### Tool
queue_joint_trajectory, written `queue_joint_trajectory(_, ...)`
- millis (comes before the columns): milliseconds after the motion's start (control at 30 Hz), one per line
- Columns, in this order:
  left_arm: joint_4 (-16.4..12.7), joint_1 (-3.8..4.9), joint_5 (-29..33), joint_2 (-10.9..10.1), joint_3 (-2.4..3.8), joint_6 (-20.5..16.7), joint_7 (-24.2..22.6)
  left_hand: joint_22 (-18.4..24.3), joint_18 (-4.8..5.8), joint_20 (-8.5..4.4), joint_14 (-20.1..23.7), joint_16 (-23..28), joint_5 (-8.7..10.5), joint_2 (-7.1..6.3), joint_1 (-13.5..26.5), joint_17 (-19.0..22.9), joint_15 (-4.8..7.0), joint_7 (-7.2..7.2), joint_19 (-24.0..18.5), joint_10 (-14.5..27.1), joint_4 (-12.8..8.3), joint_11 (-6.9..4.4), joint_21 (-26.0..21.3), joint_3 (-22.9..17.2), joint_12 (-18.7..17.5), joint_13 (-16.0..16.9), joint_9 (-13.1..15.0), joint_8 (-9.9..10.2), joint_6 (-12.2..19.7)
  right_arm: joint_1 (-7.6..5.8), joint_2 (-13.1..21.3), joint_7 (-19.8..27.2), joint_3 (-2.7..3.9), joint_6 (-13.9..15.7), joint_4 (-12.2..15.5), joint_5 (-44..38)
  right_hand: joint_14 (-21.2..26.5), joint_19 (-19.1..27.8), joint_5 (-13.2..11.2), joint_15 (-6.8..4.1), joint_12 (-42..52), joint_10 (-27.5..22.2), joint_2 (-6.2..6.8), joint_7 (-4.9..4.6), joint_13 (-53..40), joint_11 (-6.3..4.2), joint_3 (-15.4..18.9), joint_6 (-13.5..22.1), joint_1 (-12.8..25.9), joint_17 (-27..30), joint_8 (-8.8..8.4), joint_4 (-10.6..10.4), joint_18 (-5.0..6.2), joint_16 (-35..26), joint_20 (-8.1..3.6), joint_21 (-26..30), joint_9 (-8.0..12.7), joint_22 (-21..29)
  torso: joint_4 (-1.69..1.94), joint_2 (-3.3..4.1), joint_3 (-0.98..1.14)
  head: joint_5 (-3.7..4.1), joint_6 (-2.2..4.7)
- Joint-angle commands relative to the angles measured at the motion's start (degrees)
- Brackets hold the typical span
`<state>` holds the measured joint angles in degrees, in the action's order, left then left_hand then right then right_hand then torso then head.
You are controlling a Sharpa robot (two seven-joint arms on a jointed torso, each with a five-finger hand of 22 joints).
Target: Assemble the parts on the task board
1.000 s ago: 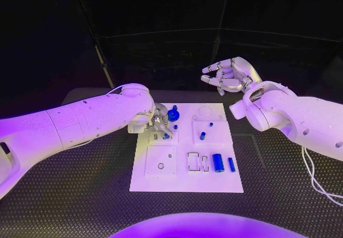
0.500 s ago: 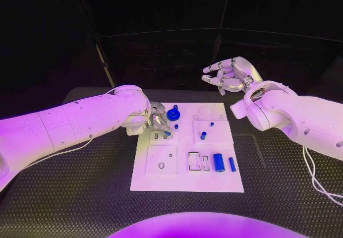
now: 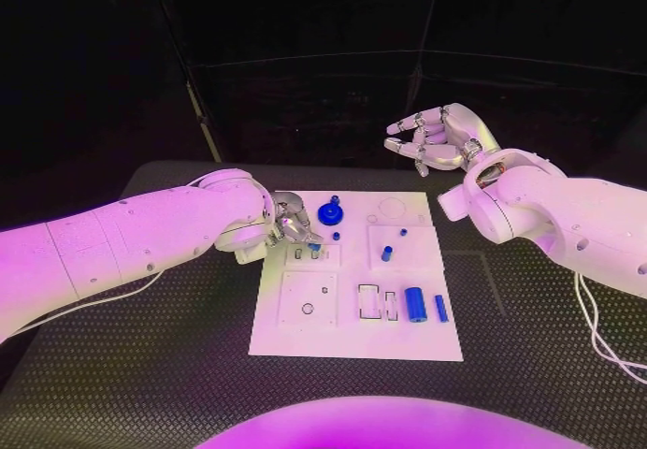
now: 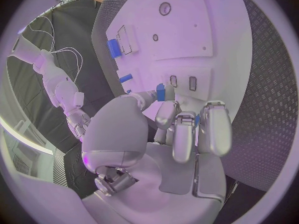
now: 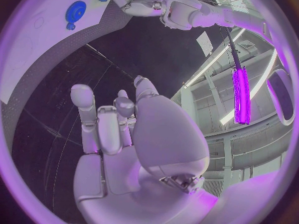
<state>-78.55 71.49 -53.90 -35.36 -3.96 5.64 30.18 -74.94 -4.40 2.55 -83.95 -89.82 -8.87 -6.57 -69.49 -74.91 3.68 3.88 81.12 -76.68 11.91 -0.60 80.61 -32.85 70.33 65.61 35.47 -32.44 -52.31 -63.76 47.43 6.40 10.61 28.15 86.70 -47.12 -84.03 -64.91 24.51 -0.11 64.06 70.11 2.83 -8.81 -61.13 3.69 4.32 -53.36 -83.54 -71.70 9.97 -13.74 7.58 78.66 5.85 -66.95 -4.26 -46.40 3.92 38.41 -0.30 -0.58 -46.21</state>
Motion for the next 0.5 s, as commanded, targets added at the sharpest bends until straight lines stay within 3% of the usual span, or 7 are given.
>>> queue_joint_trajectory(33, -0.22, -0.42, -0.31, -0.13, -0.05, -4.69, -0.52, -0.96, 0.98, -0.05, -6.05, -0.18, -0.36, 0.02, 0.70, -15.09, 0.30, -0.33, 0.30, -0.45, -9.59, -0.14, 0.11, -10.05, 0.30, 0.14, 0.11, -0.41, -0.03, -0.11, 0.04, 0.25, 0.04, -0.36, 0.00, 0.06, -1.77, 0.05, 0.30, -0.50, -0.04, -0.20, -0.15, 0.06, -0.02, 0.01, -0.11, 0.39, -0.57, -0.05, 0.25, 0.30, 0.71, -0.25, -0.15, 0.31, 0.09, 0.09, 0.41, -0.05, 0.15, 0.10, -0.20)
queue_joint_trajectory(233, -0.22, -1.68, -2.82, -0.29, -0.31, -7.65, -0.36, -0.67, 0.90, -0.07, -6.05, -0.18, -0.42, -0.03, 1.01, -15.09, 0.32, -0.35, 0.12, -0.60, -9.80, -0.16, -0.11, -10.35, 0.48, 0.26, 0.29, -0.59, 0.03, -0.11, 0.00, 0.27, 0.04, -0.43, -0.16, 0.06, -1.77, 0.05, 0.30, -0.50, -0.04, -0.20, -0.15, 0.06, -0.02, 0.01, -0.11, 0.39, -0.57, -0.05, 0.25, 0.30, 0.71, -0.25, -0.15, 0.31, 0.09, 0.09, 0.36, -0.03, 0.10, -0.01, -0.25)
queue_joint_trajectory(500, -0.39, -2.18, -4.83, -0.13, -0.39, -7.36, -0.22, -0.72, 0.91, -0.09, -6.05, -0.18, -0.40, -0.11, 1.28, -15.09, 0.33, -0.37, 0.15, -0.61, -9.93, -0.17, -0.10, -10.49, 0.44, 0.15, 0.41, -0.73, 0.07, -0.11, -0.11, 0.32, 0.04, -0.50, -0.29, 0.06, -1.77, 0.05, 0.30, -0.50, -0.04, -0.20, -0.15, 0.06, -0.02, 0.01, -0.11, 0.39, -0.57, -0.05, 0.25, 0.30, 0.71, -0.25, -0.15, 0.31, 0.09, 0.09, 0.23, 0.03, 0.10, -0.06, -0.25)
